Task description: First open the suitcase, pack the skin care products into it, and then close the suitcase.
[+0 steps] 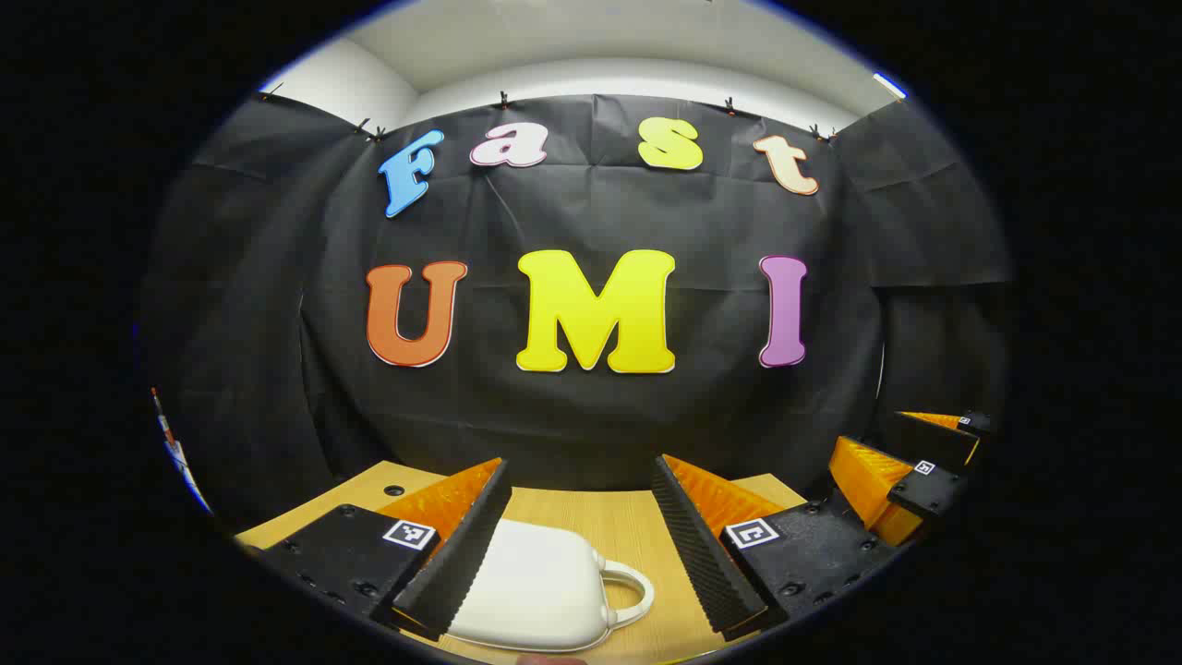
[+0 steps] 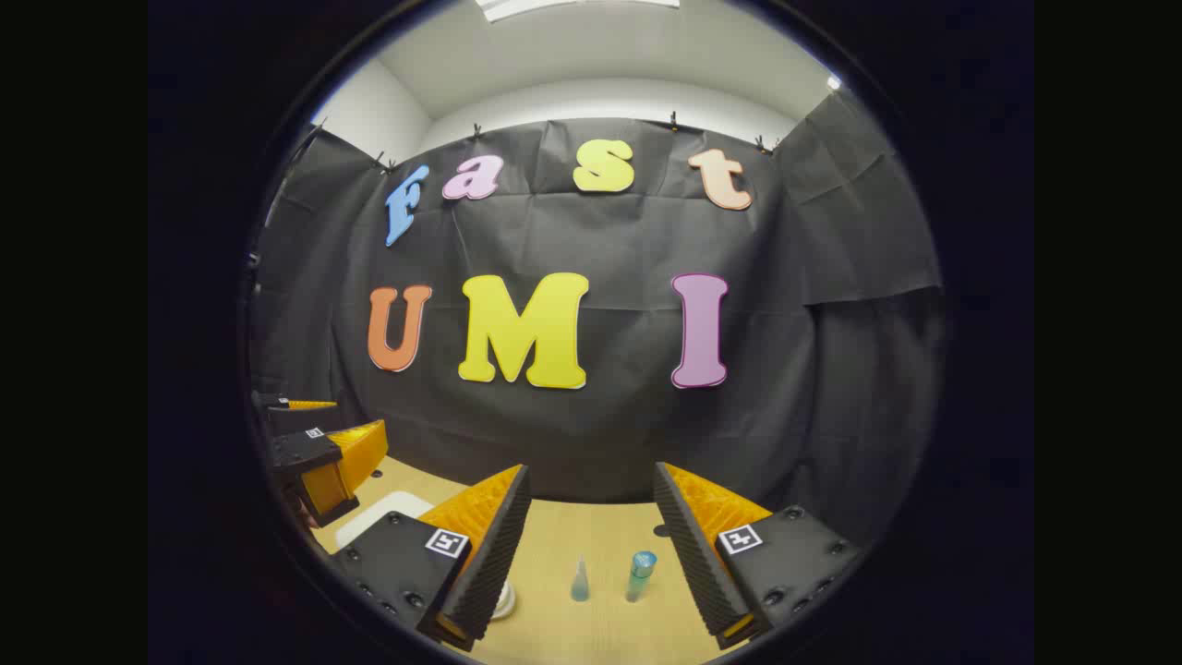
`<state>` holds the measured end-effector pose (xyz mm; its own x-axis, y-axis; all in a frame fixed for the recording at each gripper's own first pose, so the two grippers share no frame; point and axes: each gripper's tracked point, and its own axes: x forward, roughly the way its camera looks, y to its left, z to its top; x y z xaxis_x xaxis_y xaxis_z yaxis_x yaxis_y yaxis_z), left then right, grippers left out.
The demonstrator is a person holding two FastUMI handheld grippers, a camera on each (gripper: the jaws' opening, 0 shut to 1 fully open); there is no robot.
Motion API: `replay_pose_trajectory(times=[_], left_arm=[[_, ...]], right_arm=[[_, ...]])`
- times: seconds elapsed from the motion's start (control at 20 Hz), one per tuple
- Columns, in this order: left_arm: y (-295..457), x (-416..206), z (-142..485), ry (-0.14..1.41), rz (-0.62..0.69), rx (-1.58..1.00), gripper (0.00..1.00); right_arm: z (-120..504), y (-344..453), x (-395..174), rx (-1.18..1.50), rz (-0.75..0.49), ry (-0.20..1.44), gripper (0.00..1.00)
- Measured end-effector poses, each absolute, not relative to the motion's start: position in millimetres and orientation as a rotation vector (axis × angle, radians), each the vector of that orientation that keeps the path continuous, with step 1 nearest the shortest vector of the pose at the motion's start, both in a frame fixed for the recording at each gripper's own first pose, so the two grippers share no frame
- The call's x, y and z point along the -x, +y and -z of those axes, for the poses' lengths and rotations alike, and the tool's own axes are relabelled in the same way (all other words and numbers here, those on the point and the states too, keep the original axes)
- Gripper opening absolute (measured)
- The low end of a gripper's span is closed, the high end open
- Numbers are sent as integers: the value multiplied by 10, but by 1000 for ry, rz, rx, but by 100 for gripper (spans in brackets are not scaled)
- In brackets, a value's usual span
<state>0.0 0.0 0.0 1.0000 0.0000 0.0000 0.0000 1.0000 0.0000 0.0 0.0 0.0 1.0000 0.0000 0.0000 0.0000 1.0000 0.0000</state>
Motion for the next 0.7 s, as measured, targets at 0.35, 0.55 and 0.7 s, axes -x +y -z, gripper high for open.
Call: replay_pose_trajectory(times=[0.35, 0.55, 0.7], left_arm=[[50, -105, -48, -19, -9, -12, 98], [63, -128, -18, -16, -16, -5, 98], [39, -130, -5, -19, -16, -4, 98]], right_arm=[[-9, -84, -181, -4, -2, 9, 79], [-15, -81, -199, -3, -12, 5, 79], [2, -85, -175, 0, -18, 9, 78]])
